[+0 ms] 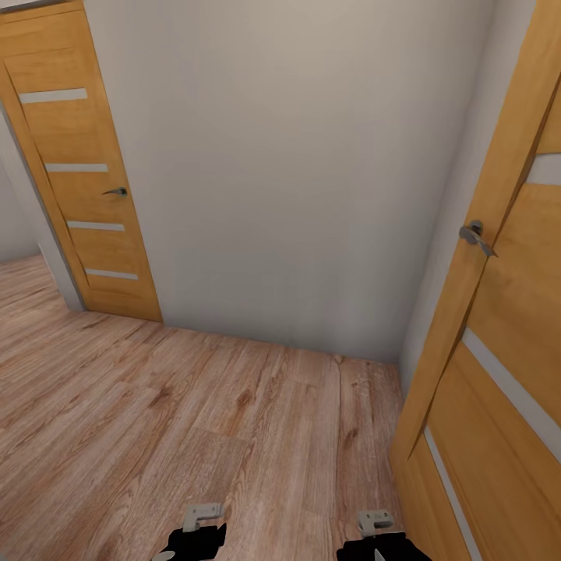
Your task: Move the two storage containers from the living room to the garage. In the garage, place one container on the floor and stack the other container on top of it (either order is fine).
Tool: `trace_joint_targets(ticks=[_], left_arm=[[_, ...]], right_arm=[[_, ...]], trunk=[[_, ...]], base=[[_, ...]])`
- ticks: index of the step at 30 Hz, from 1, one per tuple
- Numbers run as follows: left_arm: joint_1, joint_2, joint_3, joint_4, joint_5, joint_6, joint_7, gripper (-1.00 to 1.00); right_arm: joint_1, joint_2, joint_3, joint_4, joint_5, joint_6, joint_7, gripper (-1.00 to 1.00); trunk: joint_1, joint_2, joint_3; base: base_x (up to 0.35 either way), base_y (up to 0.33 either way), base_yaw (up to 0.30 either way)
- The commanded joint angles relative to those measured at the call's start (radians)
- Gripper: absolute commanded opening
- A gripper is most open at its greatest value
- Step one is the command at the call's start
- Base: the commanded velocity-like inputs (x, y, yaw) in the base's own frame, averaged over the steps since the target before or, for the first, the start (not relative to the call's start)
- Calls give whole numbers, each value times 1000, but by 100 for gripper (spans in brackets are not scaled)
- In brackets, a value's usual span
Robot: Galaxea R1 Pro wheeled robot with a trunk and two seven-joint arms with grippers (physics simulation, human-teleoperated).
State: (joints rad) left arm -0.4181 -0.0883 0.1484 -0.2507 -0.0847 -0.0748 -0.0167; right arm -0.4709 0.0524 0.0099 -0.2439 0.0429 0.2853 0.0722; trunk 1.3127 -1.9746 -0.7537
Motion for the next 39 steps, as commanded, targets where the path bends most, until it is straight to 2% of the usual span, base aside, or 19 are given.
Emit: trace_joint_targets(ticks=[1,29,39], left_arm=[[-1,-1,8,1,-9,-3,-2,100],[-1,-1,8,1,-10,-3,-2,100],[-1,-1,8,1,-12,-4,-2,100]], right_arm=[[0,0,1,-2,5,6,3,100],[0,0,1,-2,5,5,3,100],[0,0,1,-2,5,5,3,100]], trunk=[[0,0,-1],[0,0,-1],[0,0,-1]], base=[[0,6,0],[1,16,0],[154,12,0]])
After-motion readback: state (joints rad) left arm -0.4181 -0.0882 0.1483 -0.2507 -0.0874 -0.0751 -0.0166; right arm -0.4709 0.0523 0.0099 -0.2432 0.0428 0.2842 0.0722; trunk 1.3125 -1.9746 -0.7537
